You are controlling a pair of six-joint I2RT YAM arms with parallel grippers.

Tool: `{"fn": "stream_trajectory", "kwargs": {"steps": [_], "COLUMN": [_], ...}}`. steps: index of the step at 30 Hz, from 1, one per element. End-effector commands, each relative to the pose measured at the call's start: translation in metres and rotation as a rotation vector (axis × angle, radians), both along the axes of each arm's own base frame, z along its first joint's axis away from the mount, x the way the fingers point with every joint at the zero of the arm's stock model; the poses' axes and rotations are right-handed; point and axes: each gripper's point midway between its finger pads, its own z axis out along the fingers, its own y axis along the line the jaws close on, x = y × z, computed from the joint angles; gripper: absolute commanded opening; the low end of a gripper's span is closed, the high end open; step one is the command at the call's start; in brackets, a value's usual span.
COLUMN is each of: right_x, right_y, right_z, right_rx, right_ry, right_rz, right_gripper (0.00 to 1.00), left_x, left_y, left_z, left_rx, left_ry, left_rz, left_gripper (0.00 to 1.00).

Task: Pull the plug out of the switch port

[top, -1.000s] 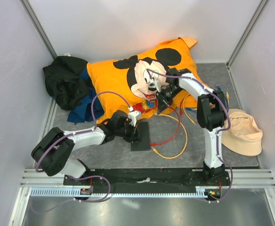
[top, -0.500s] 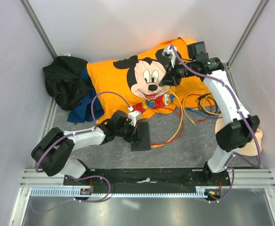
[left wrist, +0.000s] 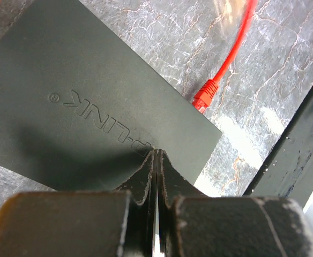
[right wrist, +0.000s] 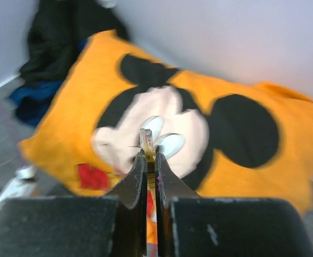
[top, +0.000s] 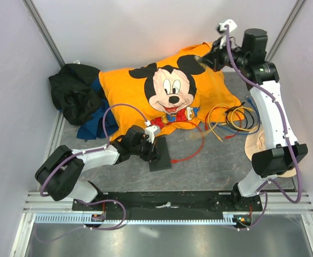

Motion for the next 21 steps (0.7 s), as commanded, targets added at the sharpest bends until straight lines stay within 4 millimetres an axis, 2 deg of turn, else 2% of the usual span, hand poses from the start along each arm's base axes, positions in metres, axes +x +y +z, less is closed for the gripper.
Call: {"fn": "stream_trajectory", "kwargs": {"steps": [1,2,4,5,6,7,8,12,15,17,20,21], "right_x": [0.025,0.021,0.025,0.023,0.023,0.026,0.027,0.036,0.038,0.040,0.039,0.038], "right_y": [-0.076,-0.085,-0.109,-0.113,-0.114,-0.131,-0.136,-0.174,-0.228,-0.245,-0.279,-0.293], "right_z": [0.070,0.082,0.096,0.101,0.104,0.103,0.102,0.070,0.048,0.035,0.004,-0.014], "right_rx": [0.072,0.093,0.127,0.130,0.133,0.126,0.119,0.117,0.225,0.278,0.292,0.290], "right_ry": [-0.250,-0.284,-0.330,-0.347,-0.358,-0.357,-0.357,-0.277,-0.175,-0.126,-0.063,-0.028], "right_rz": [-0.359,-0.395,-0.480,-0.490,-0.496,-0.543,-0.567,-0.716,-0.880,-0.933,-1.048,-1.088], "right_gripper": [0.00,0.01,0.01,0.00,0.00,0.01,0.00,0.00,0.00,0.00,0.00,0.00], "left_x": [-0.011,-0.011,-0.012,-0.012,-0.012,-0.012,-0.012,-0.013,-0.014,-0.014,-0.015,-0.015], "left_y": [0.024,0.024,0.025,0.025,0.024,0.024,0.024,0.024,0.024,0.023,0.023,0.023], "left_z": [-0.025,-0.025,-0.025,-0.026,-0.025,-0.025,-0.026,-0.026,-0.025,-0.024,-0.024,-0.024], "left_rx": [0.111,0.109,0.108,0.109,0.107,0.108,0.108,0.106,0.099,0.096,0.095,0.095], "left_ry": [0.016,0.015,0.016,0.017,0.017,0.018,0.020,0.019,0.015,0.015,0.015,0.015], "left_rz": [0.005,0.004,0.003,0.003,0.002,0.000,-0.002,-0.003,-0.004,-0.006,-0.010,-0.010], "left_gripper": [0.02,0.02,0.02,0.02,0.02,0.02,0.02,0.02,0.02,0.02,0.02,0.02]}}
